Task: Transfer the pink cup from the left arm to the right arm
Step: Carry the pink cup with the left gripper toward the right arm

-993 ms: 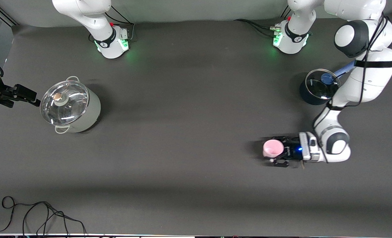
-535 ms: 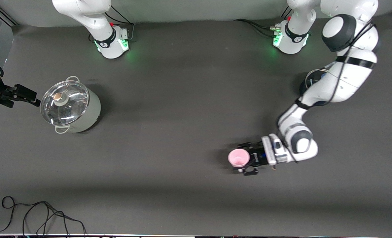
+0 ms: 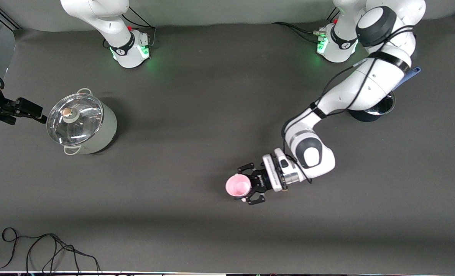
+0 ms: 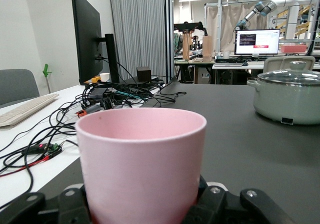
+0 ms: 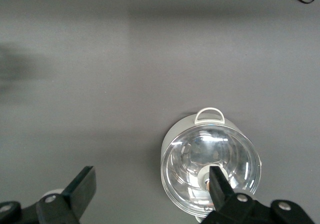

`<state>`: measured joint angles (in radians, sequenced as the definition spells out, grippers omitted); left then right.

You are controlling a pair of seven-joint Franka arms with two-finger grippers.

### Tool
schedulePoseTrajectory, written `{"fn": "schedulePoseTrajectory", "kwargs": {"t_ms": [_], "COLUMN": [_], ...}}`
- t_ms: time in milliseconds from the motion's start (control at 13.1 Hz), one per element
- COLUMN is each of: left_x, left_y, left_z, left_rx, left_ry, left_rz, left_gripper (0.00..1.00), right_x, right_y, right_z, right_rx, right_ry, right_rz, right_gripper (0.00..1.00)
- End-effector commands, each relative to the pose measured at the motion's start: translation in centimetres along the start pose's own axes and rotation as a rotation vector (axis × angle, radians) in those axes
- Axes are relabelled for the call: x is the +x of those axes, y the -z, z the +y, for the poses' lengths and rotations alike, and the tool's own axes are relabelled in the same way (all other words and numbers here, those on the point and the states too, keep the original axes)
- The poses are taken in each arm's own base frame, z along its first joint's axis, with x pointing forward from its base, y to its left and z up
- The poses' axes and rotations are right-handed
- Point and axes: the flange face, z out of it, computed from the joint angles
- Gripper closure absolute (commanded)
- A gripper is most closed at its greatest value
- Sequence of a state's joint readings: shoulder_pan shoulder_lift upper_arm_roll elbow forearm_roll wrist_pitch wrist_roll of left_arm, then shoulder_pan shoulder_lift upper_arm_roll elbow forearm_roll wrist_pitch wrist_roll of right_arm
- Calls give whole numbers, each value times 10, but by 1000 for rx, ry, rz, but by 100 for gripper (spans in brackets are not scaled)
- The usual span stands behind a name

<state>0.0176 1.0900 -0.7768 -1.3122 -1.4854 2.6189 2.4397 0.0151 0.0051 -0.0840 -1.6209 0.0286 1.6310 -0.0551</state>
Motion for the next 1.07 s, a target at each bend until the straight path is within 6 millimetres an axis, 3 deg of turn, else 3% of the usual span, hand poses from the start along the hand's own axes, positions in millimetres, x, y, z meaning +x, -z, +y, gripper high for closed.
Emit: {"fn": "schedulePoseTrajectory", "kwargs": {"t_ms": [0,229,382,764,993], "left_x": [46,93,116,151,166], "left_y": [-32,-65,-83,-120,-133], "left_z": [10,37,57,113,145], "left_rx": [45,98,116,160,164], "left_ry": [52,77,94,99,81], "left_rz": [5,-7,-9,-46,-67], "left_gripper": [100,100,100,100,100], "right_x": [2,3,1,-4,-3], "right_y": [4,4,4,2,3], "right_z": [-2,-2,-3,-5,-12], "right_rx": [-17,-13,-7,-17,-18], "right_ry": [20,-5,-132,-546,-613], "right_rz": [8,7,0,-40,-36], "right_gripper": [0,0,0,0,0]}}
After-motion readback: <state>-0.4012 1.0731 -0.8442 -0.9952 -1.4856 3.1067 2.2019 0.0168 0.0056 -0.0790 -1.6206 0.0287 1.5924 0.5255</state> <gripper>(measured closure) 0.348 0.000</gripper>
